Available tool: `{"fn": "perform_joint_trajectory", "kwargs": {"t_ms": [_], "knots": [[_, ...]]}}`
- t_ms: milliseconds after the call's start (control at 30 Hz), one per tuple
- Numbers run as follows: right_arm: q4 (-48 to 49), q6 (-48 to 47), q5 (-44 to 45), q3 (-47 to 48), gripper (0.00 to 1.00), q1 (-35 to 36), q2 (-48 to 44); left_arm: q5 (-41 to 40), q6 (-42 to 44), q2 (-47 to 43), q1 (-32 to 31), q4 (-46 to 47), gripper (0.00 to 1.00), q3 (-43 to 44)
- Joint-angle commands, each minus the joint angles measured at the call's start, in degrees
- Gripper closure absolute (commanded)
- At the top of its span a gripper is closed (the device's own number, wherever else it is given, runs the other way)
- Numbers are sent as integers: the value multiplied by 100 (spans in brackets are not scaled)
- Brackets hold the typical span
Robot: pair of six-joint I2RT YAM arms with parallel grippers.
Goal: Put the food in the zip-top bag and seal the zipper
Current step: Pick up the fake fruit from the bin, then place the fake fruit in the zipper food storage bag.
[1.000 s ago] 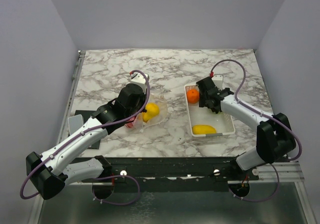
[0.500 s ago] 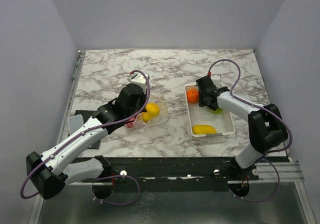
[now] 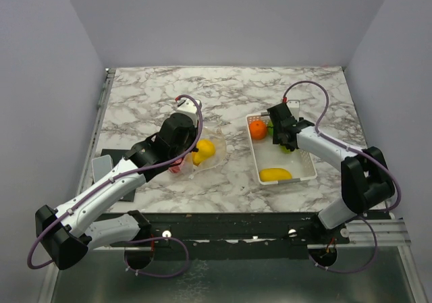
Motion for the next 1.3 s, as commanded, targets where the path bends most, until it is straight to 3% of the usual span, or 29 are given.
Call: {"fn": "perform_joint_trajectory", "kwargs": {"t_ms": [0, 300, 667, 967, 1267], "knots": [[-42, 63, -228, -114, 67, -34, -439, 28, 52, 12, 40, 74, 100, -59], [-345, -9, -764, -77, 77, -21, -1249, 28, 42, -6, 37, 74, 100, -59], [-85, -176, -2684, 312, 77, 392, -2705, 4, 49, -5, 39, 75, 100, -59], [292, -1, -3310, 739, 77, 1133, -2983, -7, 37, -2, 38, 70, 100, -59], [975, 146, -3697, 938, 77, 2147, -2619, 3, 35, 7, 29, 75, 100, -59]]}}
